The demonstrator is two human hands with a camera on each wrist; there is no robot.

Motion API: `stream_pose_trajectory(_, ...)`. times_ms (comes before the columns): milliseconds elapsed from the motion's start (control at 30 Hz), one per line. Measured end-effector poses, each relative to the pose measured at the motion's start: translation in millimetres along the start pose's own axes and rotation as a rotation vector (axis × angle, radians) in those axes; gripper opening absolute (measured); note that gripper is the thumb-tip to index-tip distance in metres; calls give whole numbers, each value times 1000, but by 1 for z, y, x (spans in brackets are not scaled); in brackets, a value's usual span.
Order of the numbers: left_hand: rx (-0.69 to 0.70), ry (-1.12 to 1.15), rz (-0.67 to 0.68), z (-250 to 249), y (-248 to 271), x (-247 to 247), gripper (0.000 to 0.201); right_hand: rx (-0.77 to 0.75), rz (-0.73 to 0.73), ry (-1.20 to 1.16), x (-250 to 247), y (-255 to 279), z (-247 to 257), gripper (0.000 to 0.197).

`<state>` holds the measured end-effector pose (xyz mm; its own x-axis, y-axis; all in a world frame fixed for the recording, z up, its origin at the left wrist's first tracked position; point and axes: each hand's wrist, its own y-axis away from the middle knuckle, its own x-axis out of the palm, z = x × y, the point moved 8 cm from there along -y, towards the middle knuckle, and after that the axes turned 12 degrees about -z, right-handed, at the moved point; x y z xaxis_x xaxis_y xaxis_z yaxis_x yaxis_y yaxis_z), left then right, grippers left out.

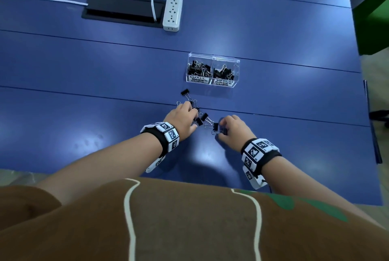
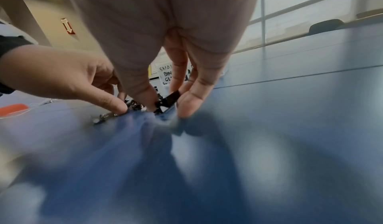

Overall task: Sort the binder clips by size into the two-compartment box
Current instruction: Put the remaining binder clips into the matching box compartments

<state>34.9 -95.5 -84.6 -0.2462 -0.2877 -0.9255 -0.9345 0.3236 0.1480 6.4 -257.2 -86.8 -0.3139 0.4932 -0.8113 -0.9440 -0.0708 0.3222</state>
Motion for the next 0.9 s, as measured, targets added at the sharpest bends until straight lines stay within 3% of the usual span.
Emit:
stream_pose_trajectory(267, 105, -43, -50, -18, -3, 1, 40, -5, -48, 40, 9, -5, 16, 45)
stream_pose_trajectory(467, 116, -94, -18, -20, -11, 5, 35, 78, -67, 25, 8, -8, 11, 30)
stream_pose_trajectory(567, 105, -6, 0, -19, -12, 3, 29, 104, -84, -65, 3, -8, 4, 20)
stream_pose_trajectory(667, 38, 226, 34, -17, -9, -4, 14, 167, -85, -159, -3, -8, -4, 24)
stream_pose_trajectory(800, -173, 403, -177, 13, -10, -29, 15, 95, -133, -234, -14, -16, 12, 22)
stream_pose_trajectory(900, -342, 436, -268, 46, -11, -39, 22, 1, -69, -153, -5, -28, 32, 40)
